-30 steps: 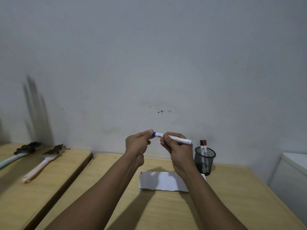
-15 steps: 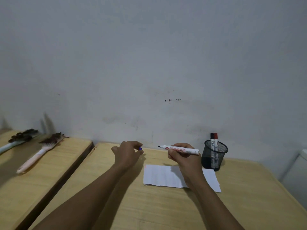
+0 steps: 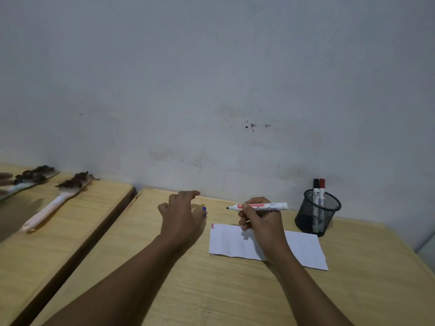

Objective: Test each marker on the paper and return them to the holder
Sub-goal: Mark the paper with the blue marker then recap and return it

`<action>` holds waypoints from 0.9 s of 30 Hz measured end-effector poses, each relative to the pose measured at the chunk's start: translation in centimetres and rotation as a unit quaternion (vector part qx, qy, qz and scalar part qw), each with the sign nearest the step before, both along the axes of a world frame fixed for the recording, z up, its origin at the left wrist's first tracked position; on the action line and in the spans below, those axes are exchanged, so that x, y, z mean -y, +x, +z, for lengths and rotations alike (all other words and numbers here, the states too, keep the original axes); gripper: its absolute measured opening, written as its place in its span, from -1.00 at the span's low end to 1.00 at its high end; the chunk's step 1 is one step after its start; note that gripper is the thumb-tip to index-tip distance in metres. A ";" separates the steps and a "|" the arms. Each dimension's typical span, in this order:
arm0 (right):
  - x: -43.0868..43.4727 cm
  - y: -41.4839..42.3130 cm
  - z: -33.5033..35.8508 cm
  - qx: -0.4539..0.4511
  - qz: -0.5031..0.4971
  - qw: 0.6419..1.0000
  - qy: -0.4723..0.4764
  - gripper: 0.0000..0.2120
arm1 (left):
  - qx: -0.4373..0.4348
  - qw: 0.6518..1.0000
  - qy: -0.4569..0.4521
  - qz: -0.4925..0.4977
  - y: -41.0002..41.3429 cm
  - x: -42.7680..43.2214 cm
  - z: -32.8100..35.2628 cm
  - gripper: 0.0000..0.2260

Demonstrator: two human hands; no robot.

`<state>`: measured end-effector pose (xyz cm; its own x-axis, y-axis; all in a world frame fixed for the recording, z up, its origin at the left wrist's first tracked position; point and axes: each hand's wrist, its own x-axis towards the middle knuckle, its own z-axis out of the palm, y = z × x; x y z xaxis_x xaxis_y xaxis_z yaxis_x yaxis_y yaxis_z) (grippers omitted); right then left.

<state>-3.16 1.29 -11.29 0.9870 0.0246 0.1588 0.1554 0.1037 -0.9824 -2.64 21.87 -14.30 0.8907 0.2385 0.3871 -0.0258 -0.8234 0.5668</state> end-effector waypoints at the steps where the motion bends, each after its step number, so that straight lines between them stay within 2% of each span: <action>1: -0.3 0.1 -0.2 -0.012 0.014 1.000 -0.011 -0.91 | 0.029 1.000 0.007 0.006 -0.9 0.0 0.0 -0.68; 3: -0.9 0.6 -0.9 -0.026 0.048 0.997 -0.060 -0.91 | 0.046 0.998 0.034 -0.003 -2.4 0.1 -0.3 -0.80; 6: -1.7 1.5 -1.7 -0.013 0.081 0.985 -0.149 -0.96 | -0.007 0.998 0.053 -0.034 -3.7 0.4 -0.9 -0.69; 10: -2.4 2.4 -2.6 0.017 0.069 0.967 -0.244 -0.91 | -0.050 0.997 0.033 -0.044 -3.7 0.3 -1.1 -0.60; 17: -2.3 3.0 -4.2 0.031 0.051 0.967 -0.249 -0.87 | -0.084 0.988 0.067 -0.113 -3.6 0.3 -1.3 -0.81; 27: -2.6 3.3 -4.7 0.037 0.059 0.961 -0.268 -0.90 | -0.103 0.983 0.082 -0.131 -3.1 0.1 -1.4 -0.78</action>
<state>0.10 3.89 -16.00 0.9586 0.2344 0.1617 0.2456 -0.3933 -0.8860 -5.72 21.78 -15.74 0.9768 -0.0602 0.2056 -0.1477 -0.8843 0.4429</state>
